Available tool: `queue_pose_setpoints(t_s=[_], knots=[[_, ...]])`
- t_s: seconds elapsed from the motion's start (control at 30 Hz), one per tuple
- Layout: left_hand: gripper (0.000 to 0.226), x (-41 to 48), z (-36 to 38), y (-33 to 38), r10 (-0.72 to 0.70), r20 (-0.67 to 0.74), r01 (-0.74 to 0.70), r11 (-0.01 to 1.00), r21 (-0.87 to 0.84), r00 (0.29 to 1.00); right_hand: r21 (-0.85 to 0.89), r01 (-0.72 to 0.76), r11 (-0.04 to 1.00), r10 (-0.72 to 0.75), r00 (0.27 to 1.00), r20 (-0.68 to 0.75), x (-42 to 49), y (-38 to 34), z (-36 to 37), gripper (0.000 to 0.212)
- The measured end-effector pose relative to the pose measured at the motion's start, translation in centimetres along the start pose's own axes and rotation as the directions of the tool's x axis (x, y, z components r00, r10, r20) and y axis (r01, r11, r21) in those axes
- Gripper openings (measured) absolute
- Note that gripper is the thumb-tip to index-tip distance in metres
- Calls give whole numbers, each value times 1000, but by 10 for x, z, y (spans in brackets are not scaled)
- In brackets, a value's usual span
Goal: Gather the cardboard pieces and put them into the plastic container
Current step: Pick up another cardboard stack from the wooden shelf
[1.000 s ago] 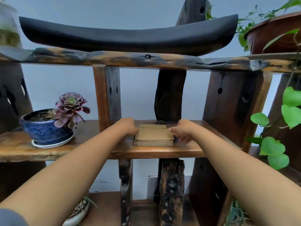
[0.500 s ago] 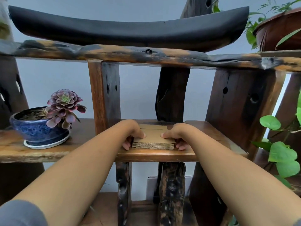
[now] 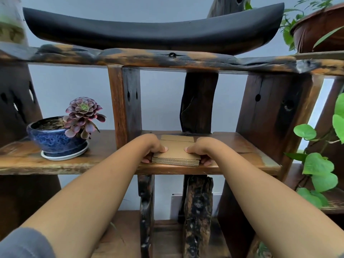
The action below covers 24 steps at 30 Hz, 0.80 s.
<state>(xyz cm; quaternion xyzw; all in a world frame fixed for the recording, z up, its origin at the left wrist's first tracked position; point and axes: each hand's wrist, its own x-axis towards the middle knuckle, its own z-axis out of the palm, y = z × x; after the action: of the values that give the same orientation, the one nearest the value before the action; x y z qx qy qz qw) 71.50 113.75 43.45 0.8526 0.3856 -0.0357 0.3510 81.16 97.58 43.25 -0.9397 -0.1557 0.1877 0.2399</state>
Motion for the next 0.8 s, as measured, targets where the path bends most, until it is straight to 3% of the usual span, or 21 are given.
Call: queue_pose_setpoints(t_s=[0.27,0.53,0.8], knots=[[54,-56,17,-23,125,-71,-137,970,-199,990,248,88,965,-66,993,-94,-47,26,17,56],[52,-110,69,-63,225,-217,-269,943,-198,950,364,212,907,-113,955,-275,-98,85,62,50],[44,-153,140,-119,203,-179,-200,979,34,963,232,189,954,-141,968,-208,-153,149,126,41]])
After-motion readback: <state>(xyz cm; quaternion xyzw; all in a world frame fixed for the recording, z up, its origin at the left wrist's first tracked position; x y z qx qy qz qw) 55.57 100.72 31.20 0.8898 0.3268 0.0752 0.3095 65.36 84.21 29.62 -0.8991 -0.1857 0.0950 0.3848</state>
